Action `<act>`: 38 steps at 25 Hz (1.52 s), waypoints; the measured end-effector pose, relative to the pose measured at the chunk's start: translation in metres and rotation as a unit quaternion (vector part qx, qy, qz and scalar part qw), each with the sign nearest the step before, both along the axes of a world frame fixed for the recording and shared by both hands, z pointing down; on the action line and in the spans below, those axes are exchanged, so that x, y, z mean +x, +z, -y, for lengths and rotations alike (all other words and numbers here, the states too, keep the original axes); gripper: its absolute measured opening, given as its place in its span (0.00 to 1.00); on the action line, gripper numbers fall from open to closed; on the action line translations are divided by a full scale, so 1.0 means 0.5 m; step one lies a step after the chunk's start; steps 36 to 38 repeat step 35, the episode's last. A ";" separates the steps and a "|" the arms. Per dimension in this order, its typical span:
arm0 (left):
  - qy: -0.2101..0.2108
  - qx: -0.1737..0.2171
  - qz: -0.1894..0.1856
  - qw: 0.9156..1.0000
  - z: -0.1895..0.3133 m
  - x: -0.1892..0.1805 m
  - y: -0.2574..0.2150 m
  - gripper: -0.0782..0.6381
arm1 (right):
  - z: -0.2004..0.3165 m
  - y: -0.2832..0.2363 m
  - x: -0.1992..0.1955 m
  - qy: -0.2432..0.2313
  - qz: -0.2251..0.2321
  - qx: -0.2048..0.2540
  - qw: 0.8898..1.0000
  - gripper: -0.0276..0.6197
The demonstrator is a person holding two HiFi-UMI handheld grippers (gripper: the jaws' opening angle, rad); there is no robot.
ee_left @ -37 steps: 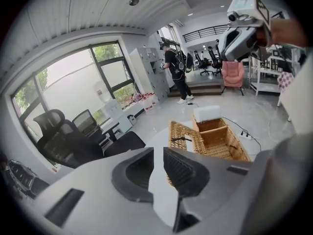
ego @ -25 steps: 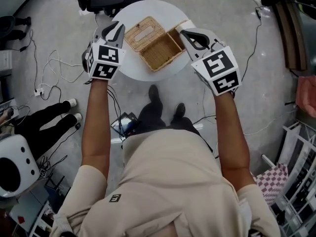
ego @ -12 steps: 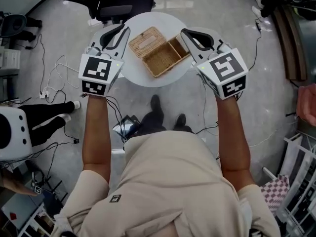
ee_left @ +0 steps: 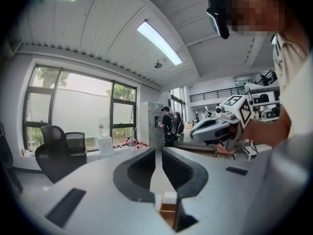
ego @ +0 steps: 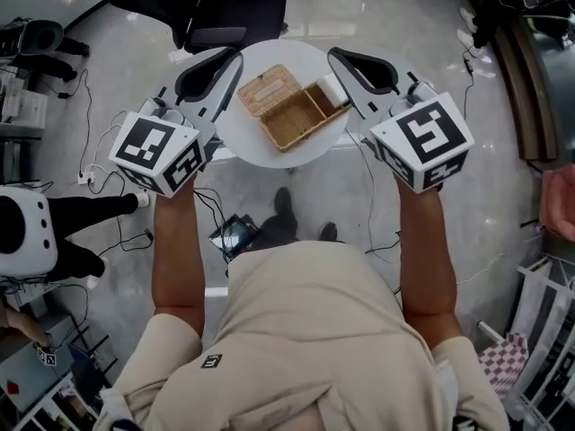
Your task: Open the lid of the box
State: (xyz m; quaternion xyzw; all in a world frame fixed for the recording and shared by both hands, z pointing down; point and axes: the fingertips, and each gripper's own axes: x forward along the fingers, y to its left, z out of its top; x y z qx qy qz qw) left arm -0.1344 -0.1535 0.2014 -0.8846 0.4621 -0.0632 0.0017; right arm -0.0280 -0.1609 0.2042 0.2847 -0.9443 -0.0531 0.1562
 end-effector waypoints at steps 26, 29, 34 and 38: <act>-0.015 0.052 0.006 0.999 -0.108 0.070 -0.142 0.17 | -0.098 -0.134 0.041 -0.066 0.043 0.030 0.996 0.03; -0.019 0.053 0.007 0.998 -0.110 0.067 -0.143 0.17 | -0.099 -0.134 0.038 -0.070 0.041 0.029 0.996 0.03; -0.026 0.055 0.008 0.998 -0.137 0.074 -0.146 0.17 | -0.124 -0.135 0.046 -0.076 0.039 0.030 0.996 0.03; -0.027 0.056 0.009 0.998 -0.145 0.076 -0.146 0.17 | -0.132 -0.136 0.049 -0.077 0.038 0.031 0.996 0.03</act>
